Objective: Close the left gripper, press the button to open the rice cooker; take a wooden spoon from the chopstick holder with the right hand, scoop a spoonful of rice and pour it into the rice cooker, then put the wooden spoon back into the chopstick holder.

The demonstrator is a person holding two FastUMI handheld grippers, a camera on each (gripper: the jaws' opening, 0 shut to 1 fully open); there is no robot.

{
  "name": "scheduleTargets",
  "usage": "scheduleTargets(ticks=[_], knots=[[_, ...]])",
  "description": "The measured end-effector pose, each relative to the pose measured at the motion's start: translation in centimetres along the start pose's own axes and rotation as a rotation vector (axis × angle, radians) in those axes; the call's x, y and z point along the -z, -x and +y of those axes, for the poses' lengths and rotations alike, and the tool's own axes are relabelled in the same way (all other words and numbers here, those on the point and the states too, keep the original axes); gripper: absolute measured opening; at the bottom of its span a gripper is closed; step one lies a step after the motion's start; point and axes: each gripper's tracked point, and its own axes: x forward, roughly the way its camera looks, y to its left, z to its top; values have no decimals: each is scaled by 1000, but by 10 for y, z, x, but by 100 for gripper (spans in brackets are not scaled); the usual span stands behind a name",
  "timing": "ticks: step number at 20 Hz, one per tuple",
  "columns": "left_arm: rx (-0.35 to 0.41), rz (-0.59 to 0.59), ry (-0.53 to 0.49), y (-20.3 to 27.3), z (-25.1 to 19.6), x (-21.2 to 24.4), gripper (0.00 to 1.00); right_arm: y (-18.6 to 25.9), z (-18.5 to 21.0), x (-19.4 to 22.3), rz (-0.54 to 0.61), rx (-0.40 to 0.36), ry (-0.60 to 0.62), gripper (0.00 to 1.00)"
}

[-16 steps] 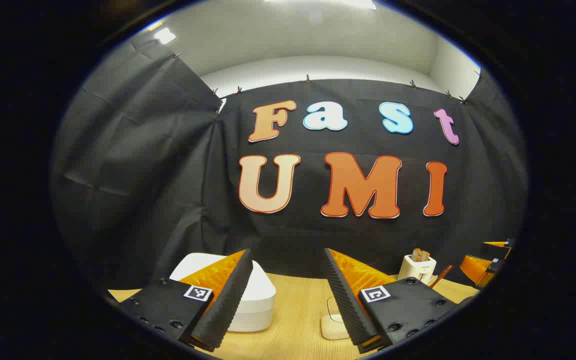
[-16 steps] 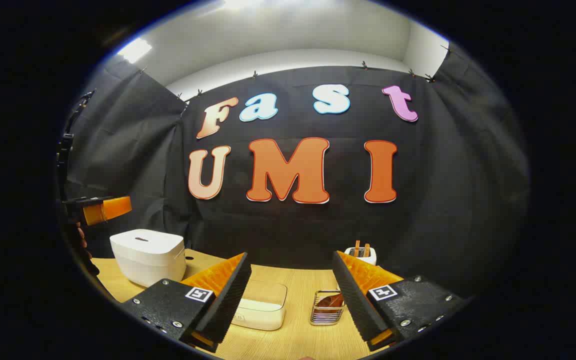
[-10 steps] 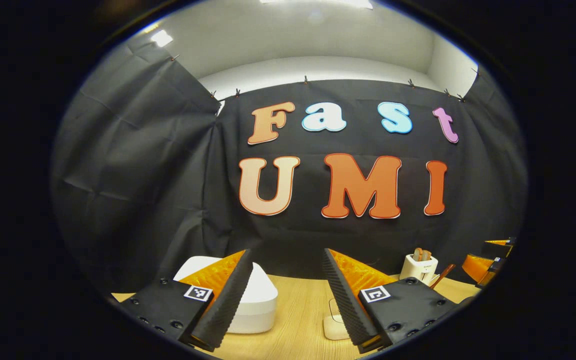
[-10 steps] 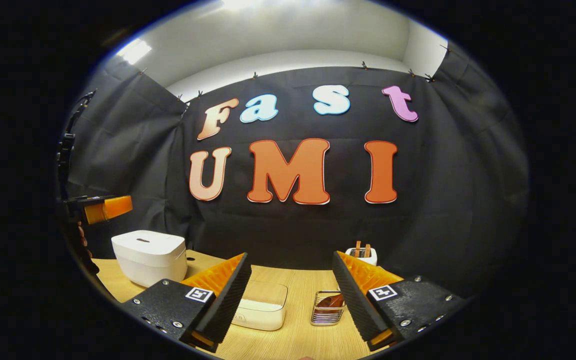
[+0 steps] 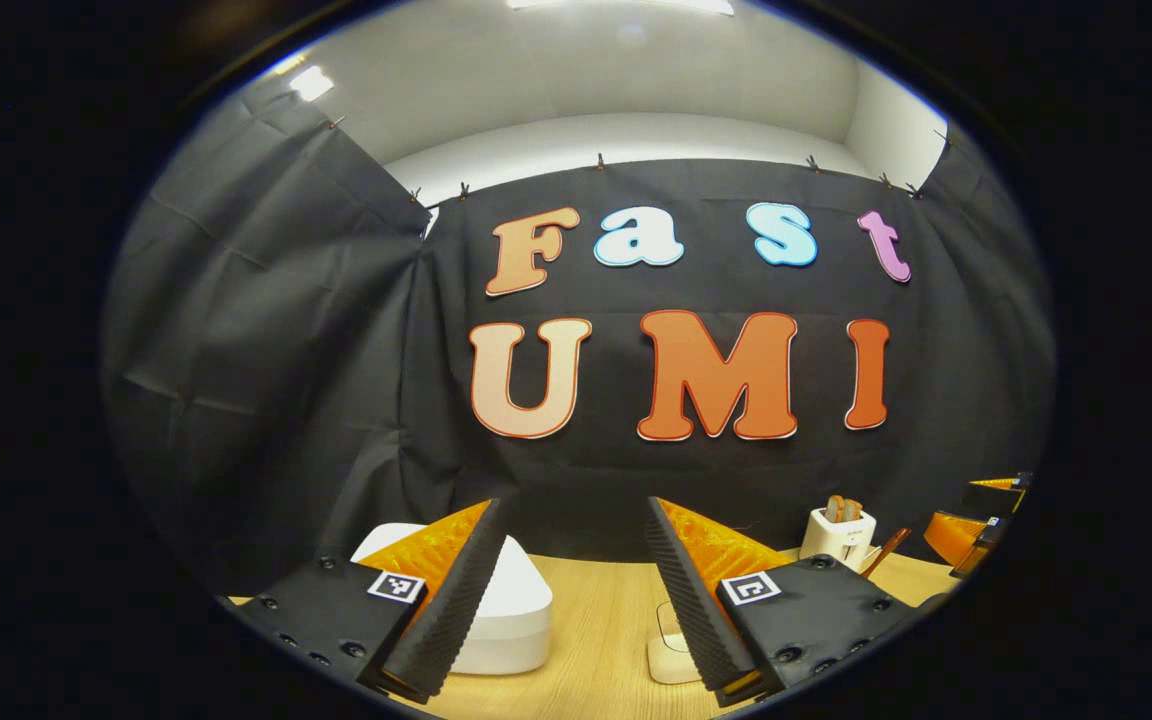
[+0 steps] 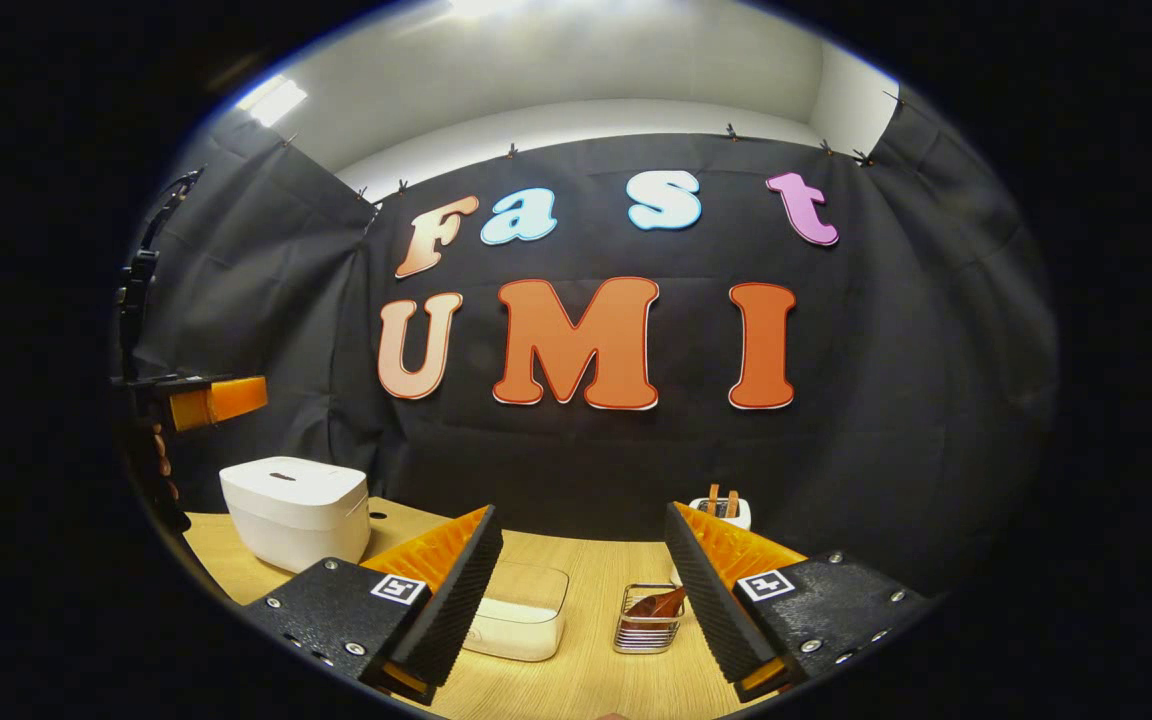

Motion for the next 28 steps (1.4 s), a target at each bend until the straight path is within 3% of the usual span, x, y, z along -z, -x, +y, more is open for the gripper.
scheduleTargets(ticks=[5,8,9,10,12,14,18,22,28], knots=[[-24,3,-31,-31,9,-2,87,-29,-6,13,22,8,0,97],[-68,31,-60,-52,21,3,44,-51,-4,30,47,-3,-28,97],[-90,39,-70,-60,28,6,36,-57,-3,38,63,-5,-42,97],[-107,51,-83,-67,33,9,19,-64,-4,46,82,-5,-54,97],[-121,111,-79,-80,39,22,3,-75,-6,57,113,1,-74,97],[-101,183,-42,-94,42,36,4,-84,-9,67,139,7,-83,97],[-118,329,-61,-118,66,60,4,-98,-16,76,157,22,-67,97],[-170,489,-79,-132,95,93,4,-107,-26,86,183,41,-45,97],[-201,706,-5,-139,120,142,4,-115,-44,99,217,70,-59,97]])
